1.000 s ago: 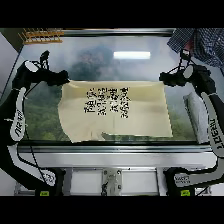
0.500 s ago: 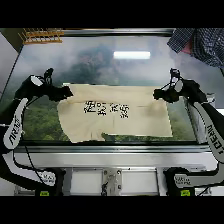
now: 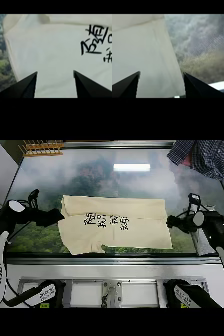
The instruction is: Fold the clothes and pants, and hang the long-sleeved shirts on hangers.
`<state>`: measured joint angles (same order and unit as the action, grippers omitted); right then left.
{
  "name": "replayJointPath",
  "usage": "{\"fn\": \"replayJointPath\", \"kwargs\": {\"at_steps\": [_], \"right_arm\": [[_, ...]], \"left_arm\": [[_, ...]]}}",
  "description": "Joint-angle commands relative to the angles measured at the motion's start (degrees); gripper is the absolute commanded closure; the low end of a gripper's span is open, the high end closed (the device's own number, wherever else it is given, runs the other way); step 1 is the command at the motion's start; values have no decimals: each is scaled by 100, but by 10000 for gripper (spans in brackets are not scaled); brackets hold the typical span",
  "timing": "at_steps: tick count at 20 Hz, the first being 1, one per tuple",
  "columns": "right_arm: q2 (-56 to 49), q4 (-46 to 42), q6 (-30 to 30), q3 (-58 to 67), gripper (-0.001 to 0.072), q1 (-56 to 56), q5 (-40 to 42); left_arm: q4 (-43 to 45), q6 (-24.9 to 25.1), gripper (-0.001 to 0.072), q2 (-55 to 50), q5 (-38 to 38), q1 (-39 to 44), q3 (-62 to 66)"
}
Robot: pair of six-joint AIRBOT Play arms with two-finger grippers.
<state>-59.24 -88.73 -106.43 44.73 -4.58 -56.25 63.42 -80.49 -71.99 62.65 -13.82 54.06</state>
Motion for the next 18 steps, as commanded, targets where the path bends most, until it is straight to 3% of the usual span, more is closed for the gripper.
{"fn": "replayJointPath", "kwargs": {"at_steps": [1, 7, 16, 17, 18], "right_arm": [[933, 297, -1152, -1379, 123, -450, -321], [1051, 1757, -1364, -2396, 124, -981, 577], [422, 1919, -1368, -2470, 132, -839, 1606], [422, 1915, -1316, -2470, 279, -841, 1657], [422, 1919, -1176, -2470, 543, -841, 1681]], "left_arm": [[-61, -7, 232, 780, 120, -68, -1121], [-61, -7, 232, 1469, -142, -68, -2017], [-50, -7, 232, 1768, -284, -68, -2138], [-39, -7, 232, 1768, -284, -70, -2138], [9, -9, 232, 1768, -269, -70, -2138]]}}
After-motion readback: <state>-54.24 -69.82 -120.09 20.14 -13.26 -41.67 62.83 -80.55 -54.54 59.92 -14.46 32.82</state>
